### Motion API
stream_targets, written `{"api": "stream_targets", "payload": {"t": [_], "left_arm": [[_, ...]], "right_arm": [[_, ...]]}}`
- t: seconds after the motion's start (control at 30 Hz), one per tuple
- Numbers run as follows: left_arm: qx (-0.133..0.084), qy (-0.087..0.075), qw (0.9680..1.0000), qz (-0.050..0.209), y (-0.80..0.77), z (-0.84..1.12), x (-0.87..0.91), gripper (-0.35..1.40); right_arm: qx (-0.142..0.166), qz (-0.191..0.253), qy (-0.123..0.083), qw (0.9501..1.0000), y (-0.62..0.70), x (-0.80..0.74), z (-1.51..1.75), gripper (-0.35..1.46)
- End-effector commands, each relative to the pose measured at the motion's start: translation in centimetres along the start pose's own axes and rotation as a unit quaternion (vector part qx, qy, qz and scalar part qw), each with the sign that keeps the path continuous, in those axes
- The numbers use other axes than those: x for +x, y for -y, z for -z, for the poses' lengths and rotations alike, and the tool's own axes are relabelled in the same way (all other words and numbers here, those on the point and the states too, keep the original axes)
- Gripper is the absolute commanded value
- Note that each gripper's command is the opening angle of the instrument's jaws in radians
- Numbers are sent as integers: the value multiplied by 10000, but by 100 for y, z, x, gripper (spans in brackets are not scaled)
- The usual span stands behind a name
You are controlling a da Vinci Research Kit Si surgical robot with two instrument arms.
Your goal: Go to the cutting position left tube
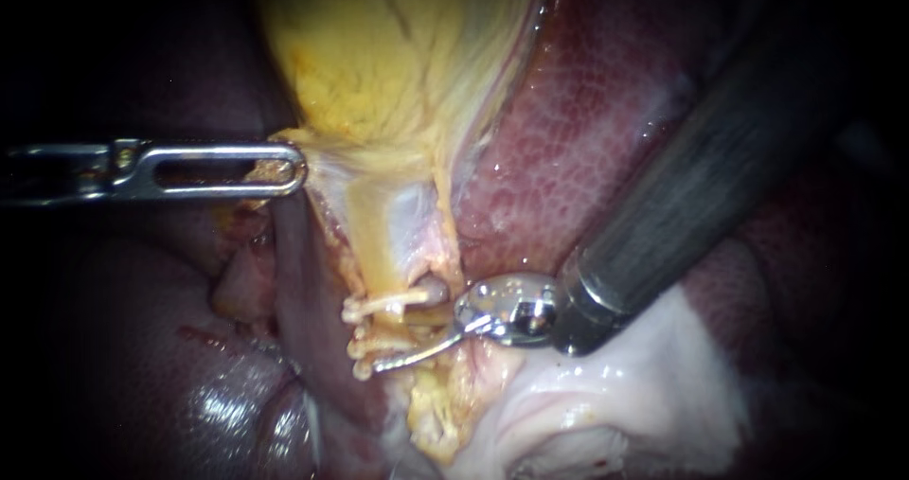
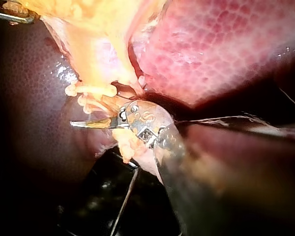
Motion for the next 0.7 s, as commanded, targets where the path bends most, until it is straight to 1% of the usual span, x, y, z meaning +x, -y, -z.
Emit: {"api": "stream_targets", "payload": {"t": [0.03,0.17,0.37,0.57,0.7], "left_arm": [[-5,1,10000,1,0,0,0,-35],[-6,1,10000,1,0,-1,0,-35],[-7,3,10000,2,0,-2,0,-35],[-10,5,10000,3,1,-3,0,-35],[-10,5,10000,3,1,-3,0,-35]], "right_arm": [[9,8,12,10000,0,0,-2,131],[55,-1,36,10000,-1,1,-9,130],[111,-10,14,9999,-4,4,-18,126],[147,-37,-98,9998,-9,8,-26,126],[142,-39,-100,9998,-11,9,-28,126]]}}
